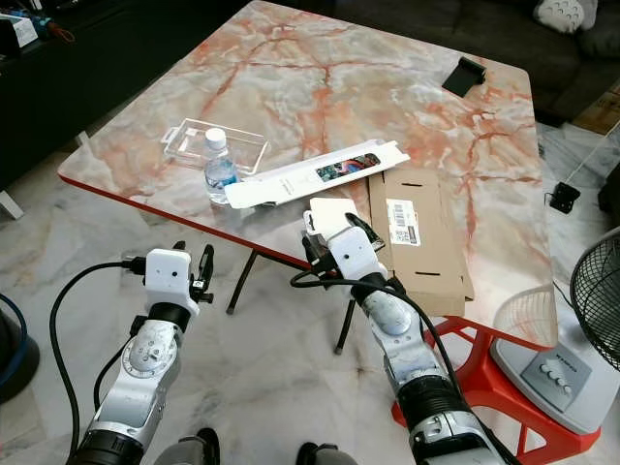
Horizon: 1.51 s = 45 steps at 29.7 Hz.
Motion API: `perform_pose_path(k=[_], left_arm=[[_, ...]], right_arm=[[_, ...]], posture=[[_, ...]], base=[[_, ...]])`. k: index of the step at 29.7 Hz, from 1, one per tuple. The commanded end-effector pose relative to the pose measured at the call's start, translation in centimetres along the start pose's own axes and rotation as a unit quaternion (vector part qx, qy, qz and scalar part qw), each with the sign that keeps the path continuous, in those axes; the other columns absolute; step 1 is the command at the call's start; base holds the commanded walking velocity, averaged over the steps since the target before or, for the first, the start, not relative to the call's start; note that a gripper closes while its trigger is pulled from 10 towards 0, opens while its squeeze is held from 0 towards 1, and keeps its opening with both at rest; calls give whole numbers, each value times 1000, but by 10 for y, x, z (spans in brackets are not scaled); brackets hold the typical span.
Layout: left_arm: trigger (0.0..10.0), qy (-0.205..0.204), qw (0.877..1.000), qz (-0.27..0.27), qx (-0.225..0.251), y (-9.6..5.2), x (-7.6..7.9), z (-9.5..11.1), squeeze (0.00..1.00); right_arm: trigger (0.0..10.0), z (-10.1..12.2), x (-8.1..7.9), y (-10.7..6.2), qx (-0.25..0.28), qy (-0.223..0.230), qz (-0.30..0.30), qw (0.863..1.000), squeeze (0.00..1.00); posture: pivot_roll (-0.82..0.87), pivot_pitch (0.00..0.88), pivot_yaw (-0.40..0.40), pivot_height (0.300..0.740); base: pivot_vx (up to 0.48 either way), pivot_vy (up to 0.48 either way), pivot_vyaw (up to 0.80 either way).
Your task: Picking trash to rubbish bin
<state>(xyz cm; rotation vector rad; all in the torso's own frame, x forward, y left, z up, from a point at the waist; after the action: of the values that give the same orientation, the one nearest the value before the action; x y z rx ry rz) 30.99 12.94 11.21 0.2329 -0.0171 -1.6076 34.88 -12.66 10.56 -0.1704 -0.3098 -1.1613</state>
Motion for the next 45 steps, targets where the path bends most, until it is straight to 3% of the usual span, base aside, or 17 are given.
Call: perform_pose_path(k=[1, 9, 25, 26, 27, 28, 31, 35, 36, 45], left_arm=[[10000, 1, 1000, -13, 4, -1, 6, 3, 0], [10000, 0, 1000, -14, 3, -2, 7, 3, 0], [10000, -1, 1000, -15, 2, -2, 8, 4, 0], [10000, -1, 1000, -13, 2, -2, 8, 4, 0], [10000, -1, 1000, -13, 2, -3, 8, 4, 0], [10000, -1, 1000, -13, 3, -2, 8, 5, 0], [10000, -1, 1000, -13, 3, -2, 8, 5, 0], [10000, -1, 1000, -13, 2, -2, 8, 5, 0], [10000, -1, 1000, -13, 2, -2, 9, 5, 0], [10000, 0, 1000, -15, 2, -2, 9, 5, 0]], right_arm=[[10000, -4, 2, -2, -10, -5, -2, 1000, 0], [10000, -16, 8, -4, -40, -19, -26, 999, 0], [10000, -12, 18, -2, -28, -18, -62, 998, 0], [4353, -11, 20, -1, -25, -20, -68, 997, 0], [4353, -10, 20, -1, -24, -21, -68, 997, 0], [3098, -10, 20, -1, -22, -21, -68, 997, 0], [3608, -10, 20, 0, -22, -21, -67, 997, 0], [3020, -10, 19, 0, -21, -21, -64, 997, 0], [0, -10, 18, 0, -20, -21, -61, 998, 0], [0, -9, 13, 2, -14, -17, -47, 999, 0]], posture=[[58, 216, -127, 740], [60, 217, -128, 740], [61, 216, -127, 740], [60, 216, -128, 740], [60, 216, -128, 740], [62, 216, -129, 740], [62, 216, -129, 740], [62, 216, -129, 740], [62, 216, -129, 740], [63, 218, -131, 740]], base=[[0, 0, 0], [0, 0, 0], [0, 0, 0], [0, 0, 0], [0, 0, 0], [0, 0, 0], [0, 0, 0], [0, 0, 0], [0, 0, 0], [0, 0, 0]])
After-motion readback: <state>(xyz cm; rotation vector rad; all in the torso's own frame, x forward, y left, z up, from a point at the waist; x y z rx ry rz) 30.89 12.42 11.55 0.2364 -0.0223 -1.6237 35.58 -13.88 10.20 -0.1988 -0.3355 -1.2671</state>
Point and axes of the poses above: a point about 5 cm out from each wrist's last joint towards the gripper, its own y axis pointing out of the wrist towards the gripper, its own z axis along the axis of the wrist's last joint, x = y × z, the point moved 1 cm from there along y, pointing out of the wrist towards the gripper, and after that the axes turned 1 degree about y, right-handed, at the moved point
